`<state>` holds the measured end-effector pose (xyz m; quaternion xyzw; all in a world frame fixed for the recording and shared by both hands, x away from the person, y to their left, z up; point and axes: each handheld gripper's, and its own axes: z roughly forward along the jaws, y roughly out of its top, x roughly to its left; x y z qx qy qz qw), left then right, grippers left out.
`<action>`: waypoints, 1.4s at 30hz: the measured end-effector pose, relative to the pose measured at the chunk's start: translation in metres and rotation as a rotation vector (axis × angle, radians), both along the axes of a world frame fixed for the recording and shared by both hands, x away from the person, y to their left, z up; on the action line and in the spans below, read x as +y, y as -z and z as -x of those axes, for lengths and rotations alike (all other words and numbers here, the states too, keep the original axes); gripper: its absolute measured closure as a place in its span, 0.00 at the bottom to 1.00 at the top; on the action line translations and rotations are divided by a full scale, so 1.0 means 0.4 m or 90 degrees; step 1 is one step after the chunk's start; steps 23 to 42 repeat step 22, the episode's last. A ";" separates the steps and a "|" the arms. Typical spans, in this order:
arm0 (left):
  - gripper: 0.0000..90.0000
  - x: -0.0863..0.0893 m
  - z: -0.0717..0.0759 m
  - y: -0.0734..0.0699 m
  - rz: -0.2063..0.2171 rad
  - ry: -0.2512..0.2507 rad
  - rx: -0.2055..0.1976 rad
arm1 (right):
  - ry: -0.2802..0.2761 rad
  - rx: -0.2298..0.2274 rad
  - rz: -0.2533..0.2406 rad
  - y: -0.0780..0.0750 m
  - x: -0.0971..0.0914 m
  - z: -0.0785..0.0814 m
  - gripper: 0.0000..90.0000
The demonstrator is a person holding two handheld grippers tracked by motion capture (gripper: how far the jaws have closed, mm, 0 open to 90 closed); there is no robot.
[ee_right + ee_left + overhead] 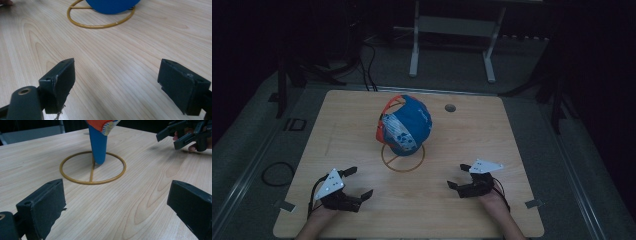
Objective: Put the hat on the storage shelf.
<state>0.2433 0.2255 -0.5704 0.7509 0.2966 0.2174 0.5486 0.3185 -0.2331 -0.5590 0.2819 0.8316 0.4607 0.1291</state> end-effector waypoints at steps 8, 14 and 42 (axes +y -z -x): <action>0.02 0.000 0.002 0.003 0.000 0.003 0.003 | 0.027 0.002 0.018 0.016 -0.031 -0.009 0.16; 0.02 0.002 0.003 0.005 -0.002 -0.002 0.004 | 0.033 -0.010 0.024 0.021 -0.034 -0.011 0.16; 0.02 0.005 0.003 0.005 0.005 -0.004 0.007 | 0.040 -0.013 0.022 0.022 -0.035 -0.010 0.16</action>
